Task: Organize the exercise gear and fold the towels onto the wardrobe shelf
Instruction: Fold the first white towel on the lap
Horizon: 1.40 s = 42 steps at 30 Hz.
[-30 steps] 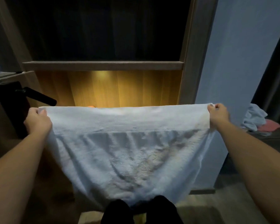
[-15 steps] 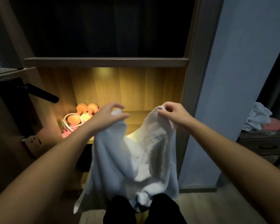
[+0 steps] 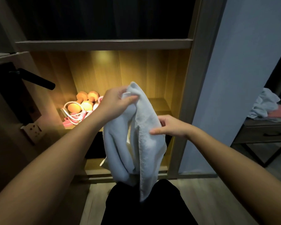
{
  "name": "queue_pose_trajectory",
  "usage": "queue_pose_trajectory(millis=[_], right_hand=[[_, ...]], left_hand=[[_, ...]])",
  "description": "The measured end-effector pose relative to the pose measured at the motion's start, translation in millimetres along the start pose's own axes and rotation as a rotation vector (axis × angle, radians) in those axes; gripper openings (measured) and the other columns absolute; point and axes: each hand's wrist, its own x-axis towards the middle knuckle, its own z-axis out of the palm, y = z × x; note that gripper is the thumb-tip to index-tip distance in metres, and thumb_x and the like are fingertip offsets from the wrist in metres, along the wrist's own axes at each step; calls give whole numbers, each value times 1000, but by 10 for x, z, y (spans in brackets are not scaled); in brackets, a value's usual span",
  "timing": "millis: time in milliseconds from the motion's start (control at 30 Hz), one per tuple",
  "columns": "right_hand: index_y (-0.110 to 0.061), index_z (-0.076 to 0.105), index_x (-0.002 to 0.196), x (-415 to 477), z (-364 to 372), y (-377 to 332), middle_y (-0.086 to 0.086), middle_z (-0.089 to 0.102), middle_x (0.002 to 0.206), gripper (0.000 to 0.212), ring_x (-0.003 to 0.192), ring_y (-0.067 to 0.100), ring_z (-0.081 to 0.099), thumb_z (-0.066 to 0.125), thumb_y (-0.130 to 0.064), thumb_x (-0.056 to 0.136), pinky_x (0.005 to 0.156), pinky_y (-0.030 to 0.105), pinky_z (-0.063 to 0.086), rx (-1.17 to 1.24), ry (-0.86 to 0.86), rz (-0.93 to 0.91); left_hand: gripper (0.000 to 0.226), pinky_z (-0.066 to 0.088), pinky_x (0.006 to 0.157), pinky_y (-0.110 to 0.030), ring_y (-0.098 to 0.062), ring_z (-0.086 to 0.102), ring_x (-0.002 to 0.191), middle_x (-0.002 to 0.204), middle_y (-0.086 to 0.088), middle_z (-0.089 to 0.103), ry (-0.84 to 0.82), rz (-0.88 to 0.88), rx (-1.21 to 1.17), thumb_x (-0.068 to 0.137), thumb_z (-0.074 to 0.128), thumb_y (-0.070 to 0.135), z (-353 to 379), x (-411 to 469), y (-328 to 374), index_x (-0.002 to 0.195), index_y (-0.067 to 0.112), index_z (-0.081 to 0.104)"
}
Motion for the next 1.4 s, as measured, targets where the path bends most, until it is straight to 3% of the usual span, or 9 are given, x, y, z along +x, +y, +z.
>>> queue_pose_trajectory(millis=[233, 433, 533, 767, 867, 1000, 1133, 1200, 1400], right_hand=[[-16, 67, 107, -99, 138, 922, -1, 66, 111, 35, 101, 17, 62, 80, -31, 78, 88, 28, 51, -425, -137, 257], [-9, 70, 90, -441, 234, 1748, 4, 64, 85, 20, 75, 19, 59, 73, -23, 76, 59, 24, 44, -628, -52, 496], [-16, 65, 79, -638, 291, 2063, 3, 57, 77, 2, 68, 17, 53, 65, -17, 77, 50, 18, 35, -654, 14, 558], [-15, 57, 103, -1083, 446, 2592, 5, 59, 94, 20, 83, 23, 56, 63, -16, 84, 67, 27, 40, -511, 262, 718], [-20, 51, 92, -1191, 517, 2671, 2, 58, 90, 16, 78, 19, 55, 61, -11, 83, 61, 28, 40, -336, 375, 742], [-19, 51, 88, -1340, 578, 2695, 4, 56, 81, 19, 67, 12, 50, 66, -10, 80, 55, 22, 37, -178, 409, 718], [-28, 50, 94, -1372, 704, 2570, 5, 58, 84, 27, 69, 13, 54, 63, -7, 85, 59, 19, 43, -63, 602, 522], [-31, 48, 94, -1336, 759, 2469, 4, 57, 78, 29, 67, 13, 54, 63, -7, 87, 58, 19, 44, -106, 668, 421], [-47, 41, 134, -1193, 761, 2183, -16, 52, 65, 58, 62, 5, 54, 57, -15, 89, 57, 16, 40, -417, 395, 145]], left_hand=[[19, 49, 82, -38, -14, 63, 86, 90, -1, 71, 290, -106, -10, 87, 61, 30, -95, -75, -207, 95, 16, 70], [14, 49, 82, -45, -17, 60, 82, 87, -2, 68, 386, -167, -33, 86, 60, 31, -19, -110, -371, 90, 18, 66], [16, 50, 81, -39, -16, 61, 82, 89, -2, 68, 447, -204, -66, 88, 61, 29, -31, -104, -428, 93, 14, 66], [9, 49, 76, -31, -9, 58, 80, 85, 5, 65, 550, -221, -84, 88, 61, 29, -112, -80, -533, 91, 21, 64], [10, 49, 77, -31, -9, 59, 81, 88, 4, 65, 561, -216, -111, 88, 61, 30, -132, -55, -548, 90, 22, 64], [3, 48, 75, -28, -8, 59, 80, 87, 6, 65, 564, -220, -137, 88, 61, 29, -144, -22, -552, 85, 28, 62], [7, 49, 72, -19, 3, 60, 76, 84, 14, 65, 589, -229, -150, 90, 62, 30, -176, -63, -574, 83, 32, 62], [4, 51, 77, -25, -3, 62, 82, 90, 9, 67, 590, -237, -153, 90, 62, 31, -188, -86, -601, 86, 32, 63], [5, 50, 77, -24, -3, 60, 82, 88, 12, 65, 562, -243, -145, 92, 61, 28, -140, -110, -594, 94, 25, 64]])
